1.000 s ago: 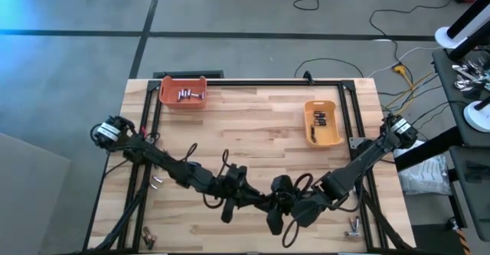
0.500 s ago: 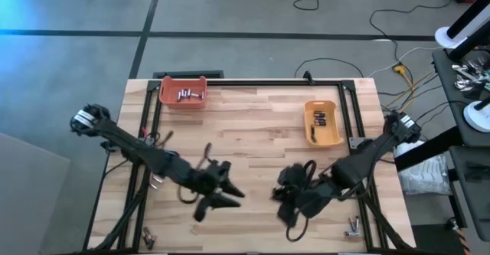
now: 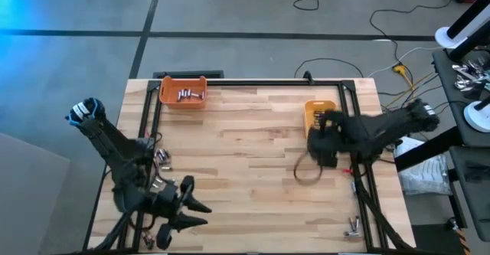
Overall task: Sort batteries
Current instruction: Put the black battery into the yellow bin
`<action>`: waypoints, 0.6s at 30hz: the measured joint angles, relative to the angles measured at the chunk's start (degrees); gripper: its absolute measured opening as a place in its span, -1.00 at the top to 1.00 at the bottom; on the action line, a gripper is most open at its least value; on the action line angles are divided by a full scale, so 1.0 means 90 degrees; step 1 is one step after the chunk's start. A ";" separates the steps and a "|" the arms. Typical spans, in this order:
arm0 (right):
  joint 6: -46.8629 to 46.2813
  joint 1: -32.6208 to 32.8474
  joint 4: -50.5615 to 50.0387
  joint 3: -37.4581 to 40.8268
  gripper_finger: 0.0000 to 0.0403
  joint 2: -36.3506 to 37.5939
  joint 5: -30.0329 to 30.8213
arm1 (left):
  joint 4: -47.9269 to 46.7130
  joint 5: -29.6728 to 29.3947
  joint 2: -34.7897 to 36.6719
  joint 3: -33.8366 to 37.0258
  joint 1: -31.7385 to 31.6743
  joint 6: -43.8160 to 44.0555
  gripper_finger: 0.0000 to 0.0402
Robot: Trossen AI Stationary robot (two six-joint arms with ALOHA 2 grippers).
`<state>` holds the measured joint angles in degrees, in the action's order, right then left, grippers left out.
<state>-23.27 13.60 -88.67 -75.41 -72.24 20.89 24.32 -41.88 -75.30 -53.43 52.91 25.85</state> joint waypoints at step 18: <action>0.2808 -0.5244 0.2895 0.3170 0.78 -0.0443 -0.1850 | -0.0237 -0.0786 -0.0124 0.0000 -0.0396 0.0181 0.41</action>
<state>2.01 -33.60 -62.62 -46.89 -76.22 4.24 22.19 -48.95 -76.41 -53.43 49.35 27.49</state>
